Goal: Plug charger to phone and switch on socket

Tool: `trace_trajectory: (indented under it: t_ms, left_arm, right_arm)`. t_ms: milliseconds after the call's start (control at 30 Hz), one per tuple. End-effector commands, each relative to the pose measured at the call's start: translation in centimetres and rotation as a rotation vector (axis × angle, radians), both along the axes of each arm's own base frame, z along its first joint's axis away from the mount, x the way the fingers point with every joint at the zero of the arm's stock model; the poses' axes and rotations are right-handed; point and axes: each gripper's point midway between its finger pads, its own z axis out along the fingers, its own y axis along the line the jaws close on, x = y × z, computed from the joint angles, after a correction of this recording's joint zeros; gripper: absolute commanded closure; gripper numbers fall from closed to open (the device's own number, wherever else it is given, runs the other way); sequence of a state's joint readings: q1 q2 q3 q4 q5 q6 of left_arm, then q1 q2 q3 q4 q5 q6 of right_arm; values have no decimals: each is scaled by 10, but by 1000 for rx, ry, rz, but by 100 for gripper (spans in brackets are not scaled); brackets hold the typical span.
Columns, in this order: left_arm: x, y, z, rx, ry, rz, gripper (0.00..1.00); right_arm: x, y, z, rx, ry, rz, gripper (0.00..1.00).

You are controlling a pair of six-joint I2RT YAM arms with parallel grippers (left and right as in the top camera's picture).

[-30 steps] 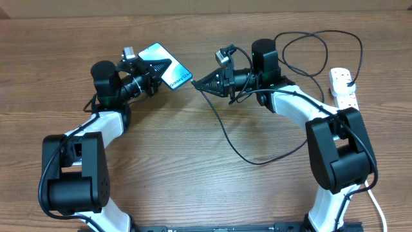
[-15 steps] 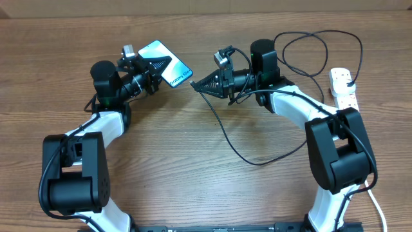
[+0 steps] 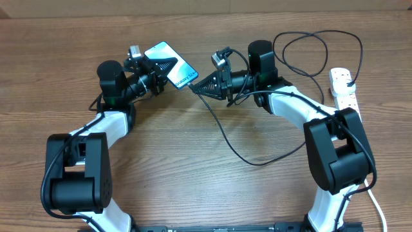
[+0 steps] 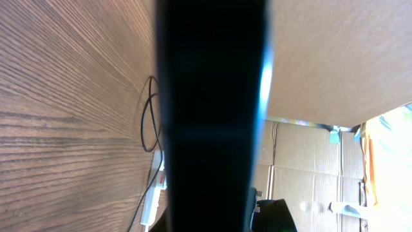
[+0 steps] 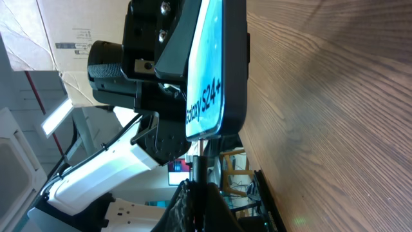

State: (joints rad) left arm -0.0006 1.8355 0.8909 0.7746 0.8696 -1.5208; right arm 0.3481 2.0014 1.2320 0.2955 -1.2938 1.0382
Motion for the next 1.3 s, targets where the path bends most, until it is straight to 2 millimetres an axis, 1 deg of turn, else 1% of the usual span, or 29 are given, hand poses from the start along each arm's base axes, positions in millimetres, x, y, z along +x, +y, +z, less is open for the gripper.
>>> trace_trajectory:
  t_ms: [0,1267]
  left_arm:
    - [2,-3,11,-8,-22,-2,95]
    - [-2,-6,12,-12,-22,-29,95]
  right_arm:
    - [-5,1,14,17,-46,15,96]
    - [6,1,9,-10,-54,-49,96]
